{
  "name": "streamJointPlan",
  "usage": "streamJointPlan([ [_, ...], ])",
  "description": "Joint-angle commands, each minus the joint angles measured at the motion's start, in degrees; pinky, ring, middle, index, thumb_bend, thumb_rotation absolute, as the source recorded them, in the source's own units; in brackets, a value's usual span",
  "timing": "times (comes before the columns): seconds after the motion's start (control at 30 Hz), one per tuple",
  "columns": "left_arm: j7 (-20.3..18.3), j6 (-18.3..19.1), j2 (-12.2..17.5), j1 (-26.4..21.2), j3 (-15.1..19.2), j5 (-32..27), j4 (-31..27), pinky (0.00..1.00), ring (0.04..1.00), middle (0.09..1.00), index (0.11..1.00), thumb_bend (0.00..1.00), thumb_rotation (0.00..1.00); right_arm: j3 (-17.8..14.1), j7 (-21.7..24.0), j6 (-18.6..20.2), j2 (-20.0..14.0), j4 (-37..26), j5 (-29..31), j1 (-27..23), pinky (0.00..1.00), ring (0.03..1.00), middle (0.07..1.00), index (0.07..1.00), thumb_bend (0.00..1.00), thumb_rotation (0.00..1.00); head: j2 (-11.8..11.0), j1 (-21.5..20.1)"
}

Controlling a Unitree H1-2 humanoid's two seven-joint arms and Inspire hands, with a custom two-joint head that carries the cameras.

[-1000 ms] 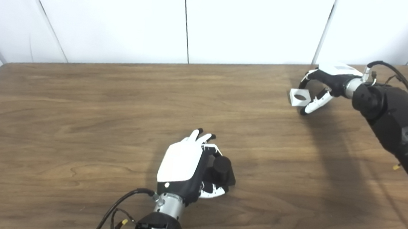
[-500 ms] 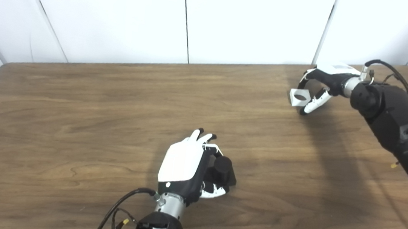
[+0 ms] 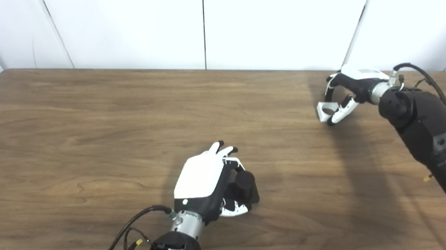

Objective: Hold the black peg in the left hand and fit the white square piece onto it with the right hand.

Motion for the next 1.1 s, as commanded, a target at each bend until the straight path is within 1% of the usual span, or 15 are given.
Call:
streamJointPlan([
  [0.0,-0.3,-0.4,-0.5,-0.2,-0.6,1.1,0.2,0.9,0.972,0.889,0.491,0.52,0.07,0.0,-1.0,-1.1,-0.7,-0.7,-0.7,-2.5,0.99,1.0,0.922,0.493,0.52,0.15,0.1,0.0],
  [0.23,-0.4,-0.4,-0.5,-0.3,-0.4,0.5,0.2,0.91,0.976,0.891,0.491,0.52,0.07,-0.2,-0.9,-0.9,-0.7,-1.2,-0.7,-2.3,0.99,1.0,0.921,0.492,0.52,0.15,0.1,-0.1],
  [0.4,-0.9,-0.3,-0.3,-0.5,-0.4,1.1,0.0,0.91,0.974,0.891,0.492,0.52,0.07,0.1,-1.5,-1.4,-0.7,-1.0,-1.1,-2.2,0.97,1.0,0.915,0.491,0.52,0.15,0.2,0.1],
  [0.6,-1.0,-0.5,0.0,-0.6,-0.2,1.4,-0.2,0.89,0.971,0.888,0.491,0.52,0.07,-0.9,-1.5,-1.0,-0.7,-2.2,-0.3,-1.7,0.96,1.0,0.913,0.491,0.52,0.15,0.3,-0.1],
  [0.87,-1.2,-1.0,0.5,-0.8,0.6,0.6,-0.2,0.91,0.971,0.889,0.491,0.52,0.07,-2.6,0.3,1.5,-1.2,-7.2,0.6,-0.3,0.97,1.0,0.912,0.491,0.52,0.15,0.3,-0.9],
  [0.93,-1.4,-1.1,0.6,-0.9,0.8,0.5,-0.1,0.91,0.972,0.89,0.491,0.52,0.07,-3.0,1.1,2.7,-1.3,-9.3,0.4,0.3,0.98,1.0,0.914,0.491,0.52,0.15,0.1,-1.6],
  [1.07,-1.6,-1.3,0.9,-1.1,0.9,0.5,0.0,0.9,0.974,0.89,0.491,0.52,0.07,-3.7,2.5,4.1,-1.6,-12.4,0.1,1.1,0.99,1.0,0.916,0.491,0.52,0.15,0.1,-1.6],
])
